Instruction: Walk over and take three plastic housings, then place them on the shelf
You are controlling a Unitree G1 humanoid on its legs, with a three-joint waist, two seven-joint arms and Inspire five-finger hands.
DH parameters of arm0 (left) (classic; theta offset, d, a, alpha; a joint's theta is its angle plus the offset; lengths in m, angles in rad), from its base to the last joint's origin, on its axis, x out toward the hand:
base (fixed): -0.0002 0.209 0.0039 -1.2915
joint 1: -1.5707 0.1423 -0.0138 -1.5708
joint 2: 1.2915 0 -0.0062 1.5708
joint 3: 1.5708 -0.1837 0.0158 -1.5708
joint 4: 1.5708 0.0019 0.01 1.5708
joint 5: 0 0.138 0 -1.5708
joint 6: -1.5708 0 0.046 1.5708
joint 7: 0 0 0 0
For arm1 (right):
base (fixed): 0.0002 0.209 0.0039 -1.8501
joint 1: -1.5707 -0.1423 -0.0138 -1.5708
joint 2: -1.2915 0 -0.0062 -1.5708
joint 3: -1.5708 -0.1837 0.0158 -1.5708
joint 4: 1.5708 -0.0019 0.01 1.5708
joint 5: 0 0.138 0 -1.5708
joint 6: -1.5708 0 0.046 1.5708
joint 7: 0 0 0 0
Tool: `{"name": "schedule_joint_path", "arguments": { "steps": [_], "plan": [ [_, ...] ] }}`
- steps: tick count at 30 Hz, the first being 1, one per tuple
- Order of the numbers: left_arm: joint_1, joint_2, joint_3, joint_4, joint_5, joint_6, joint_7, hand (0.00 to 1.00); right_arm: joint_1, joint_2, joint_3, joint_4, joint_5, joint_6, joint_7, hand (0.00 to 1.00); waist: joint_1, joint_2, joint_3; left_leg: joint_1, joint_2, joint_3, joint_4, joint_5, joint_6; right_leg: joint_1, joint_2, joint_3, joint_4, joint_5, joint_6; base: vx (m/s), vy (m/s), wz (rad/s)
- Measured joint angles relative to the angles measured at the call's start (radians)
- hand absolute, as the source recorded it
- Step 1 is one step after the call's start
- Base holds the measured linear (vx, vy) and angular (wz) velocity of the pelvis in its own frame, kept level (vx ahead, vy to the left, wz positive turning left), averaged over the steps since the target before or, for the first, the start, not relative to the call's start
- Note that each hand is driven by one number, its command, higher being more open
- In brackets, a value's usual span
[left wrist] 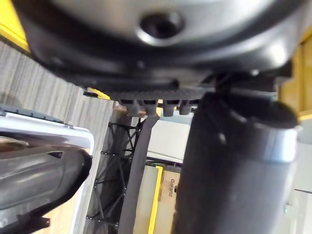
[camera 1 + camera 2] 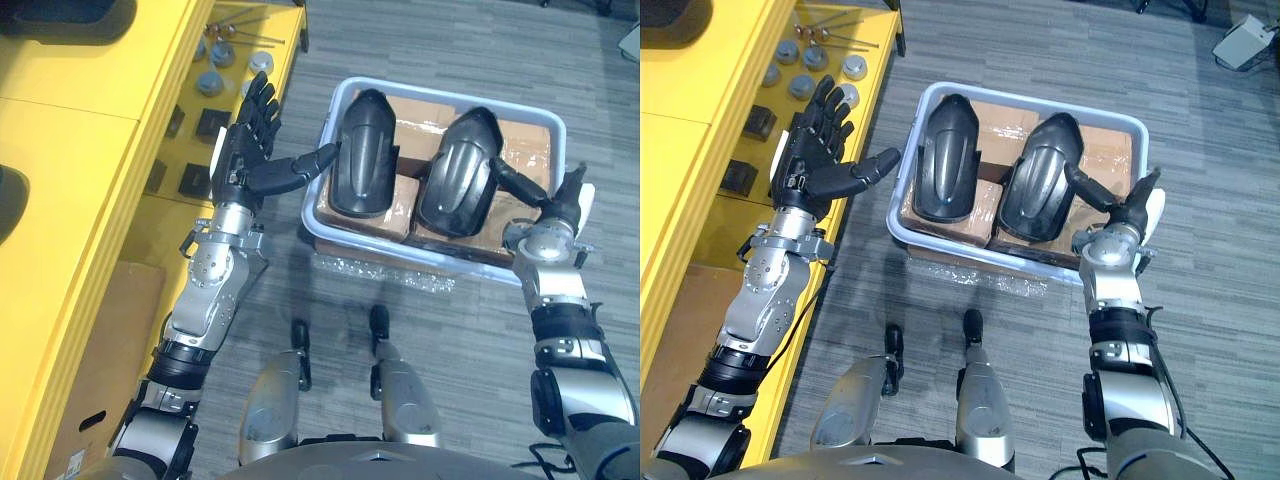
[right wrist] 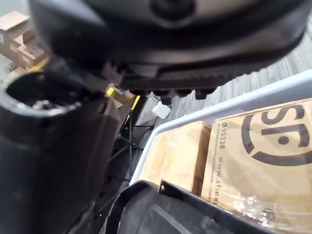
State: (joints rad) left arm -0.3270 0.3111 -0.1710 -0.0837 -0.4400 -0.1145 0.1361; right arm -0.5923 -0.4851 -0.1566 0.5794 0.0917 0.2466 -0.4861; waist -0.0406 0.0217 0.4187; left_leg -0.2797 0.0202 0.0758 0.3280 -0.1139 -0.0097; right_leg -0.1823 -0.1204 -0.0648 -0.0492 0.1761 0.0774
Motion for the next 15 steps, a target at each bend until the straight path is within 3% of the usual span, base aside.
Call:
{"name": "schedule_joint_path", "arguments": {
  "steps": [9,15],
  "plan": [
    [-0.028,-0.04,-0.047,0.0,0.002,-0.01,0.001,1.0,-0.136,-0.12,0.054,0.138,-0.02,0.01,0.001,1.0,0.011,0.013,0.049,-0.083,-0.006,-0.018,0.074,-0.026,0.016,-0.052,0.001,-0.005,0.024,0.007,0.01,-0.03,0.033,0.03],
    [-0.011,-0.083,-0.122,0.038,0.009,-0.01,-0.014,1.0,-0.241,-0.215,0.161,0.237,-0.046,0.053,0.026,1.0,0.04,0.052,0.069,-0.127,-0.01,-0.032,0.114,-0.035,0.024,-0.077,-0.001,-0.016,0.038,0.007,0.01,-0.05,0.043,0.06]
  ]
}}
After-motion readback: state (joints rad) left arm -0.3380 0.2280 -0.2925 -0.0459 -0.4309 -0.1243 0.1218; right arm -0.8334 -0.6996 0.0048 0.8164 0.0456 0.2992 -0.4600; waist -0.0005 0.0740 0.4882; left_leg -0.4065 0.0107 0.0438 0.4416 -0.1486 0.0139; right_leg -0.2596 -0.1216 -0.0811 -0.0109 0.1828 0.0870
